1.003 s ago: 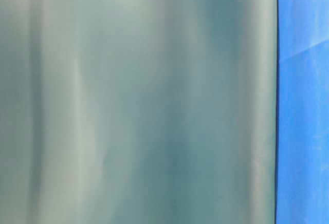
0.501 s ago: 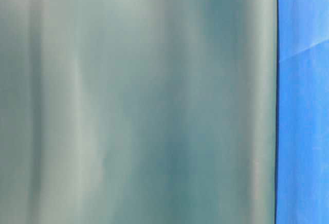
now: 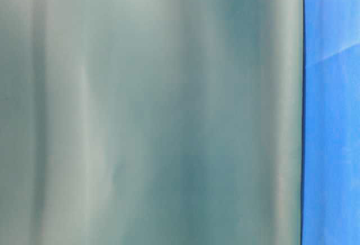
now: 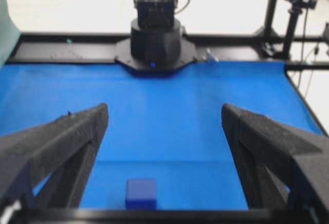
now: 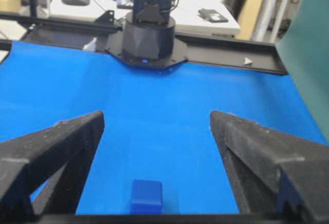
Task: Handover the blue block to the right arm after grasping it with the left arm, then place it in the designated position.
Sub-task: 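Open the left gripper wide, then move the open left gripper over the blue cube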
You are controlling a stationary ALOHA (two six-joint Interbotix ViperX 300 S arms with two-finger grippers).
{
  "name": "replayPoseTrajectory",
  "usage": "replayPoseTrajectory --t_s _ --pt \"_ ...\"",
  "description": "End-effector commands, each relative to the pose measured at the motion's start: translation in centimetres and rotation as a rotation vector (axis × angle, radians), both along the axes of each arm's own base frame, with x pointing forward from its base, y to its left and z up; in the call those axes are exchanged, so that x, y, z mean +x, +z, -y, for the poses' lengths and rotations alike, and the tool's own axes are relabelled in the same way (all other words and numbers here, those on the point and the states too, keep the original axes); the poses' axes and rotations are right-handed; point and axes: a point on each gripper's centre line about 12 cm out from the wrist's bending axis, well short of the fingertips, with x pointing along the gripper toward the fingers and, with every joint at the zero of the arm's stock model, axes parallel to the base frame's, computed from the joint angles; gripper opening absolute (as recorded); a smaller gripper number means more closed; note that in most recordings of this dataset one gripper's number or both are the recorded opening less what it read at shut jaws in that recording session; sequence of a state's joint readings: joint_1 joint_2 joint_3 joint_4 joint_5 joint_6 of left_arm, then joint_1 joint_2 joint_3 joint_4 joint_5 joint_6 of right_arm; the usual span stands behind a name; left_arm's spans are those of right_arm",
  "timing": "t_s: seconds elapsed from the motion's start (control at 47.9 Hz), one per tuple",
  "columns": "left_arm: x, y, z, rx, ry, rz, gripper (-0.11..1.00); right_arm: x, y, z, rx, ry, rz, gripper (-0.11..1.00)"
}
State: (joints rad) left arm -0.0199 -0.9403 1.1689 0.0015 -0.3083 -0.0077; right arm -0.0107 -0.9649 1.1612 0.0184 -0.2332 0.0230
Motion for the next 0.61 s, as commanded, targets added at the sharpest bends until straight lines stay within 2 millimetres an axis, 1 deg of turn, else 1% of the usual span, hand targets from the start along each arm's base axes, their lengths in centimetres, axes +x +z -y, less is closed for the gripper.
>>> replayPoseTrajectory --t_s 0.0,0.084,0.313,0.439,0.522,0.585 --pt "1.2 0.8 -0.2 0.000 0.009 0.020 0.93 0.2 1.1 0.0 0.006 -0.001 0.028 0.97" --pt "2.7 0.9 -0.2 0.000 0.009 0.012 0.93 0.3 1.1 0.0 0.004 -0.002 0.028 0.97" --pt "7.8 1.7 -0.2 0.005 0.012 -0.005 0.93 0.3 1.1 0.1 0.007 -0.003 0.029 0.97" --pt "10.8 2.1 -0.3 0.012 0.016 -0.003 0.93 0.3 1.1 0.1 0.007 -0.003 0.029 0.97" --pt "13.1 2.2 -0.2 0.017 0.016 -0.011 0.93 0.3 1.1 0.1 0.007 -0.003 0.029 0.97" --pt "14.5 2.5 -0.2 0.020 0.017 -0.012 0.93 0.3 1.1 0.0 0.007 -0.001 0.031 0.97"
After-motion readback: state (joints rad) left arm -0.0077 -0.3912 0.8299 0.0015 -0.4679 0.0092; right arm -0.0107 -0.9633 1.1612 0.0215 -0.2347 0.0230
